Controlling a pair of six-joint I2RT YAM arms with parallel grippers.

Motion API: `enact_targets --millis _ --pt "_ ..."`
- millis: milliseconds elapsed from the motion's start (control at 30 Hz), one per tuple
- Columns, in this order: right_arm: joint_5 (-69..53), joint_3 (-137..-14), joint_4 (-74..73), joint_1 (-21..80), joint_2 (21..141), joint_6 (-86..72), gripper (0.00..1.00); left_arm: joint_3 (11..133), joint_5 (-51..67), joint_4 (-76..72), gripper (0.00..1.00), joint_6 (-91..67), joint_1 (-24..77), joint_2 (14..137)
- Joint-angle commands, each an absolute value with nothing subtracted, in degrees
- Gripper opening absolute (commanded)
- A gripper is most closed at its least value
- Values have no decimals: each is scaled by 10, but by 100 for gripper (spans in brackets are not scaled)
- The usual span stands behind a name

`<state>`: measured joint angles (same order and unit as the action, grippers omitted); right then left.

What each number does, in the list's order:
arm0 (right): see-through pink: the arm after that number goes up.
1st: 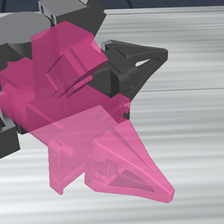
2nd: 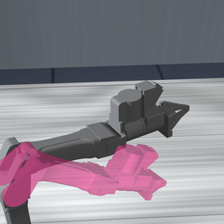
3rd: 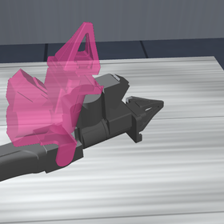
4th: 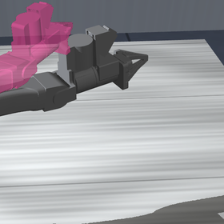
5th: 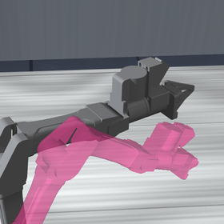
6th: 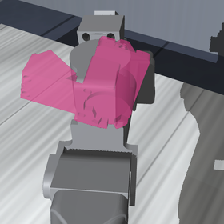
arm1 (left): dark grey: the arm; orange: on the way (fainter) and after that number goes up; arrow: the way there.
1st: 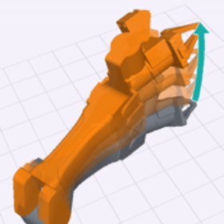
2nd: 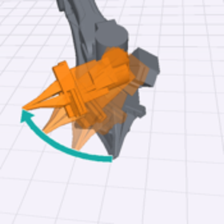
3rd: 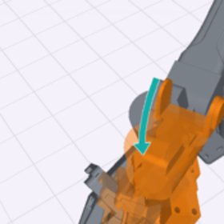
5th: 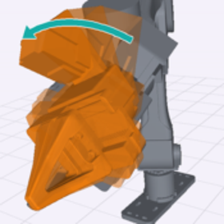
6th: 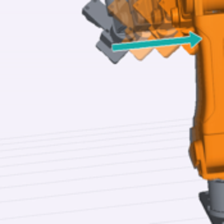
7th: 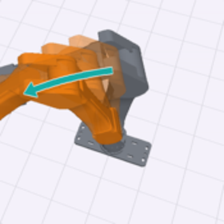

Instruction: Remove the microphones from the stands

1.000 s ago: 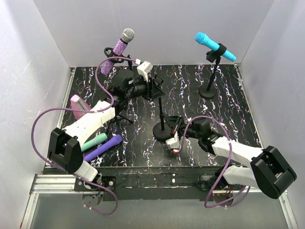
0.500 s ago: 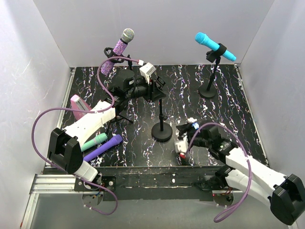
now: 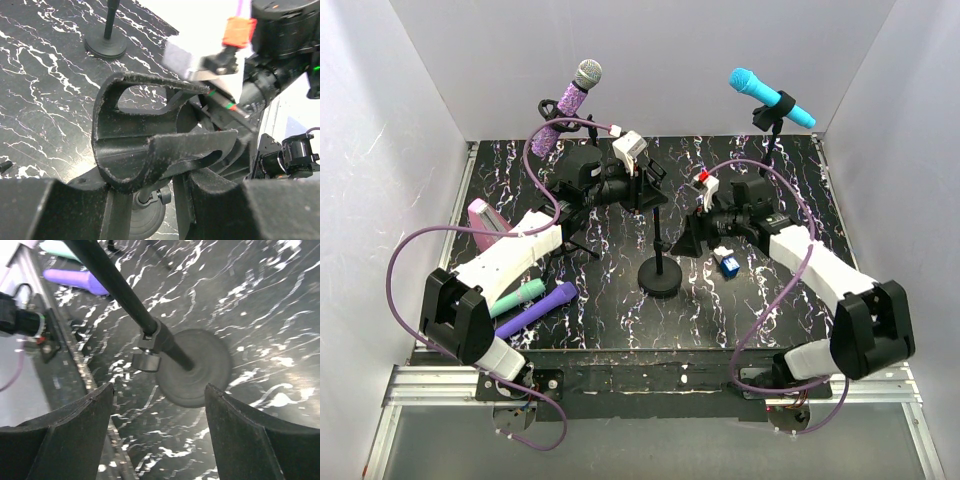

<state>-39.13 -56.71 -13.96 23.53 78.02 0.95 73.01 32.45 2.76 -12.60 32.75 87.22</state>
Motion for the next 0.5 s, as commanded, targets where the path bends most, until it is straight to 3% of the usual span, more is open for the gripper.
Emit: enact_targets --millis 0,100,467 --pt "-487 -604 -142 239 812 -102 79 734 311 73 0 -130 330 855" --pt "-502 -617 -129 237 837 -120 77 729 309 74 0 -128 330 851" --pt "-493 -630 -89 239 889 -145 52 724 304 69 0 -133 330 848"
